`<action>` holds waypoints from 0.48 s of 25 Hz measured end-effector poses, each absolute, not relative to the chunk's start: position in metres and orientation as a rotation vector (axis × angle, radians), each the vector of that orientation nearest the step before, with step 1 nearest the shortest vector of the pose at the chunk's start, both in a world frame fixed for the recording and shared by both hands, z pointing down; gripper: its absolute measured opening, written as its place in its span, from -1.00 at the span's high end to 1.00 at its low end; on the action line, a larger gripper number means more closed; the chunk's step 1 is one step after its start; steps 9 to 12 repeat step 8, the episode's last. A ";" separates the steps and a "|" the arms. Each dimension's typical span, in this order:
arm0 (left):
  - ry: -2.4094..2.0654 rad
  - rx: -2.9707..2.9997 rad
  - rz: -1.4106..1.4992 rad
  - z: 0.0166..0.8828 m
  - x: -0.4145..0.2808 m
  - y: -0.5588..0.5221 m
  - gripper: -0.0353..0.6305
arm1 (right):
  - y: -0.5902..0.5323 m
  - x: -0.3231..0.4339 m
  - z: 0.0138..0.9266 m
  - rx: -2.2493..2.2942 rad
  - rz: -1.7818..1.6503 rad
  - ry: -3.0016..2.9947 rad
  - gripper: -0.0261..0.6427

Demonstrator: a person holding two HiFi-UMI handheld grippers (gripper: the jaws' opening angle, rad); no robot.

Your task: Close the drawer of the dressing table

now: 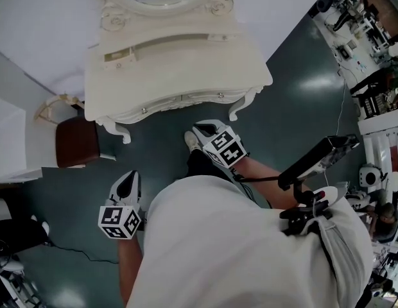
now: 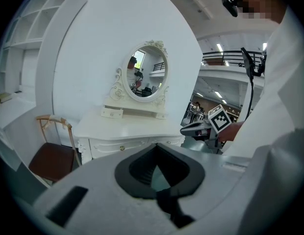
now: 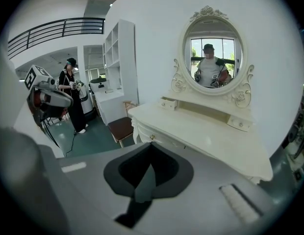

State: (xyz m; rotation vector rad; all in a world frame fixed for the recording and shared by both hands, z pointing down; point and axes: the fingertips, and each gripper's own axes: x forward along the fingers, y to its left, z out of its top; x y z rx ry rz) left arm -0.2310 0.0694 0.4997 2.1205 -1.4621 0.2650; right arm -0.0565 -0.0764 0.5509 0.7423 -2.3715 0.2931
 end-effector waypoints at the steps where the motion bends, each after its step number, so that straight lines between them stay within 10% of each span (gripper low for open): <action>1: -1.458 2.120 0.263 0.501 -0.228 0.071 0.89 | -0.074 -0.054 0.551 0.740 0.286 -2.369 0.92; 12: -1.377 2.144 0.292 0.508 -0.198 0.078 0.89 | -0.049 -0.024 0.552 0.746 0.312 -2.336 0.92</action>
